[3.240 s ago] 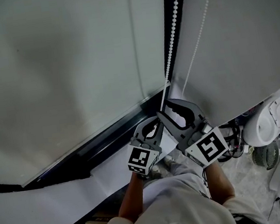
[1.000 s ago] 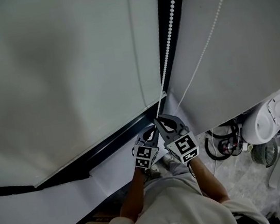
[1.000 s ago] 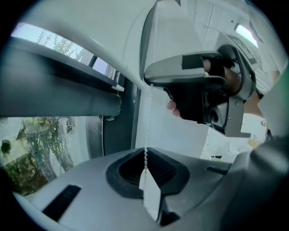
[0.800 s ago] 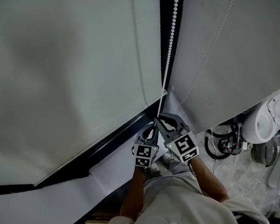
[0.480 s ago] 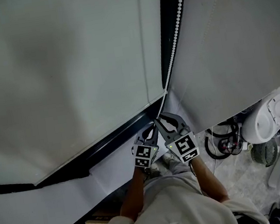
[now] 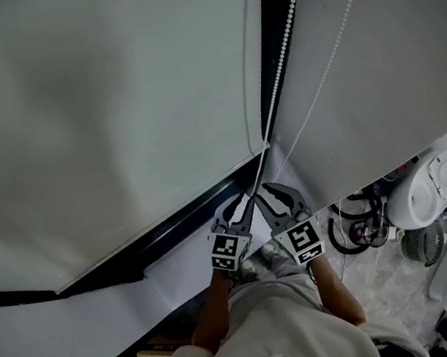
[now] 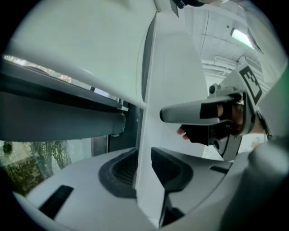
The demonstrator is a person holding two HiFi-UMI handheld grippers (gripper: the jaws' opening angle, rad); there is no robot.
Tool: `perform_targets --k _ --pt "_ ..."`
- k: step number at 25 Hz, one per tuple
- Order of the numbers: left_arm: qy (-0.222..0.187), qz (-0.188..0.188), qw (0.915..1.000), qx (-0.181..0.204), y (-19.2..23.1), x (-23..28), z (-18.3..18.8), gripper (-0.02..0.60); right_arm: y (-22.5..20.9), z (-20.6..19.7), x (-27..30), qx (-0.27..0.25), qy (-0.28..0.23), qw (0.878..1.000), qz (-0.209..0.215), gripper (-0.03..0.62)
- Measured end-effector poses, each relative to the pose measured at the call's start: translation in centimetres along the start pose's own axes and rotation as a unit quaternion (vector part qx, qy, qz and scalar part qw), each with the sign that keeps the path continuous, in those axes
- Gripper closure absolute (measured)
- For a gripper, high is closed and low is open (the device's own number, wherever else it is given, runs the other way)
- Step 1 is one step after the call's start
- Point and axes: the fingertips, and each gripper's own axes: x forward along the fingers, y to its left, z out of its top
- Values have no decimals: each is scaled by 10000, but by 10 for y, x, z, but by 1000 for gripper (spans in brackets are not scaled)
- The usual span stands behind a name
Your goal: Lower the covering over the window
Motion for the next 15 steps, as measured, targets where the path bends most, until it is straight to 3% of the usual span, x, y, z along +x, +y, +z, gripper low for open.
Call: perform_targets --k 10,15 --pt "-502 -39 9983 299 -3 -30 59 495 0 18 -20 54 -306 9992 -249 500" --pt "-651 -76 9970 423 -8 -42 80 495 3 22 -29 -240 -243 9987 -388 503"
